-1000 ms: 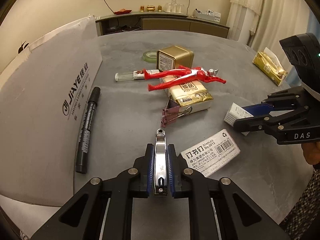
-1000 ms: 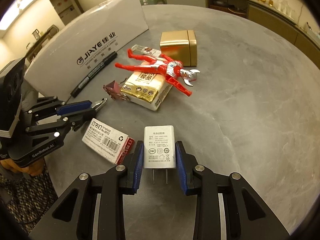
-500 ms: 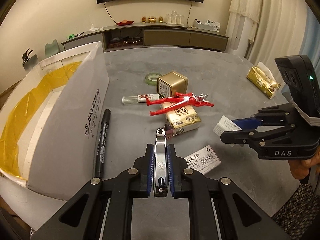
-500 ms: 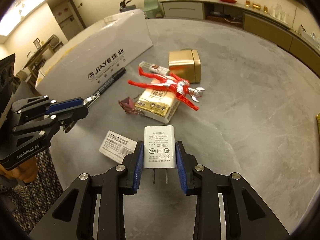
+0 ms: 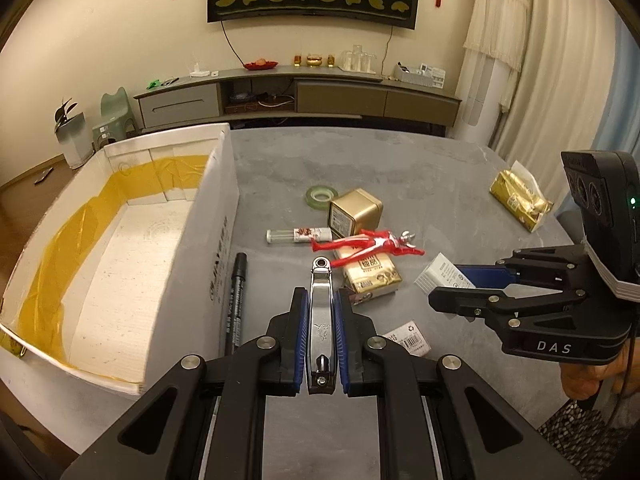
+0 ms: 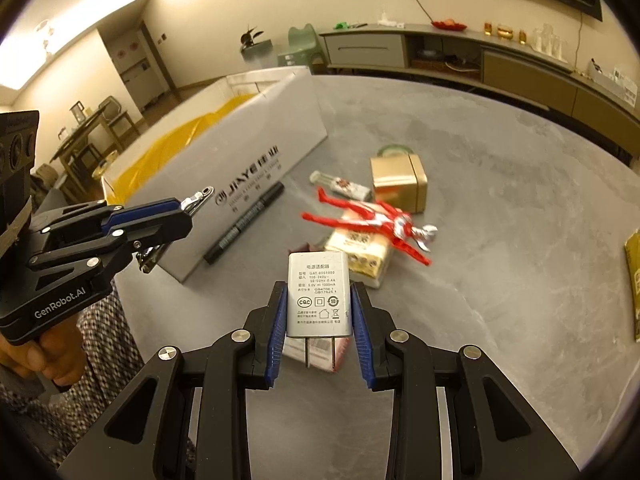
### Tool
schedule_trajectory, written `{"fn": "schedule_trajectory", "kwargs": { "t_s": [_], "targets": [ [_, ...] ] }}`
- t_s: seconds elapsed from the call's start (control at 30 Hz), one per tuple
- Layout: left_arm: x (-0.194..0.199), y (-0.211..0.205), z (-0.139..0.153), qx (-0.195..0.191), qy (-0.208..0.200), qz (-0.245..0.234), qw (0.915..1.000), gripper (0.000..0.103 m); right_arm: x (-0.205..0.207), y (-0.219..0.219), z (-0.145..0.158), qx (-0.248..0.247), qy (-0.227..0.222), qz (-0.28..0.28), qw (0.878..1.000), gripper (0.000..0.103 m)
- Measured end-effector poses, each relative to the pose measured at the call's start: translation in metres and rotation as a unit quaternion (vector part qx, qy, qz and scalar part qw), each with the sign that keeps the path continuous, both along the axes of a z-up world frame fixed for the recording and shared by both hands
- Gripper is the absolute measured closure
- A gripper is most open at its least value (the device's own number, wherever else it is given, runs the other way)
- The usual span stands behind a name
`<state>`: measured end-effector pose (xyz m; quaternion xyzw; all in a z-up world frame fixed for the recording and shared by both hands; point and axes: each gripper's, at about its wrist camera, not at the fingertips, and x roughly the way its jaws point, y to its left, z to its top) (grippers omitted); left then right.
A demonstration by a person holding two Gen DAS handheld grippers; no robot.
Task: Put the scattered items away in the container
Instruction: 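Carry the charger and nail clipper with both grippers over the white box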
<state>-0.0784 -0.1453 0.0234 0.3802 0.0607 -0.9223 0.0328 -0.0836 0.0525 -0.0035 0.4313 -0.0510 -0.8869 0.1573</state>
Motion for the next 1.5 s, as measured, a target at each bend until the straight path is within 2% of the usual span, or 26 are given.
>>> {"fn": "schedule_trajectory", "kwargs": {
  "t_s": [0.47,0.97,1.5],
  "targets": [
    [0.02,-0.056,0.029,0.037,0.044,0.037,0.9977,0.089,-0.008,-0.046,0.034,0.013,0.026,-0.001,1.0,0.071],
    [0.037,-0.123,0.036,0.078,0.068,0.076,0.9917,0.089,-0.028,-0.091,0.06,0.006,0.027,0.004,1.0,0.071],
    [0.049,-0.191,0.039,0.081,0.072,0.101,0.989,0.089,-0.062,-0.165,0.094,0.029,0.043,0.054,0.997,0.071]
  ]
}}
